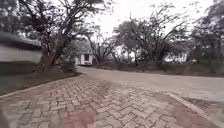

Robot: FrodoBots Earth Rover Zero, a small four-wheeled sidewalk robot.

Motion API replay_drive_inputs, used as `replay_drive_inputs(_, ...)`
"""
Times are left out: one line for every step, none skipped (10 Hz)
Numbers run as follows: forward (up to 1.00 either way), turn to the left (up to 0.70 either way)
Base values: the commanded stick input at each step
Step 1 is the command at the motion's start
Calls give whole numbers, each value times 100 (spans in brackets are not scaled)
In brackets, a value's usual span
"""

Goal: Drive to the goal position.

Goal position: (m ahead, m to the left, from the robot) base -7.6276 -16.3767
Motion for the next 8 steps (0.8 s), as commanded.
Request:
replay_drive_inputs(70,-2)
replay_drive_inputs(70,0)
replay_drive_inputs(70,0)
replay_drive_inputs(70,0)
replay_drive_inputs(70,0)
replay_drive_inputs(70,0)
replay_drive_inputs(70,0)
replay_drive_inputs(70,0)
